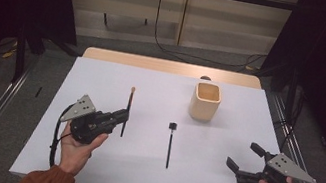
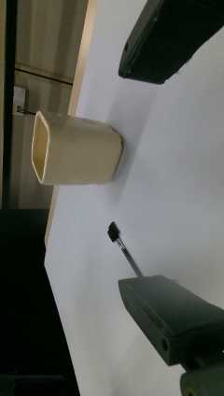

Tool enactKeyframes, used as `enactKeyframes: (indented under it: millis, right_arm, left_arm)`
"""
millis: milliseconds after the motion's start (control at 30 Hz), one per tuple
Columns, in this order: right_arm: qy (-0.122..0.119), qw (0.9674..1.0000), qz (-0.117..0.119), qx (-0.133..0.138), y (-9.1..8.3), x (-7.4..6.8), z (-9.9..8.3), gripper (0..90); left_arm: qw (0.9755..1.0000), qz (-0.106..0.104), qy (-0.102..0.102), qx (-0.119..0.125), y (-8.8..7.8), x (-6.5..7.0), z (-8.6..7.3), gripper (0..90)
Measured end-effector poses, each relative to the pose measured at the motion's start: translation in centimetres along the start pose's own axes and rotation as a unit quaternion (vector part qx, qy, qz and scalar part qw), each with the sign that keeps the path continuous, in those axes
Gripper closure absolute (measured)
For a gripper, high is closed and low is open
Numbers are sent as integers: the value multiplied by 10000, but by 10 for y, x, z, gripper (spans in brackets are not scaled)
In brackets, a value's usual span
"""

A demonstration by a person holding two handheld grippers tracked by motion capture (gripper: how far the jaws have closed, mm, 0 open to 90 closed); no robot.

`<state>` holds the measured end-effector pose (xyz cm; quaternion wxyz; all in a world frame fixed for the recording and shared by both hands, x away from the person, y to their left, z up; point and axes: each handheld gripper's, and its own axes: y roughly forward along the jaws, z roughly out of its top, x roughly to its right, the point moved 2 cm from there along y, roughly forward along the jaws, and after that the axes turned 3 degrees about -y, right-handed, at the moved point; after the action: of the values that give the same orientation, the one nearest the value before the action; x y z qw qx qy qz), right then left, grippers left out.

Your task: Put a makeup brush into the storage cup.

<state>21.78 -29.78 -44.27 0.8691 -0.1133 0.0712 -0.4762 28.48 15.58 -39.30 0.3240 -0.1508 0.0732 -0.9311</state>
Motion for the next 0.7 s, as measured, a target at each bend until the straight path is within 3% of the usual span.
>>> enactKeyframes:
  millis: [200,700]
  right_arm:
    - [62,9999,95,10,1,-1,0,4]
    - [75,9996,230,168,3,-3,5,2]
  left_arm:
    - [9997,-236,104,12,12,11,10,834]
    - [9979,-643,23,73,30,27,17,834]
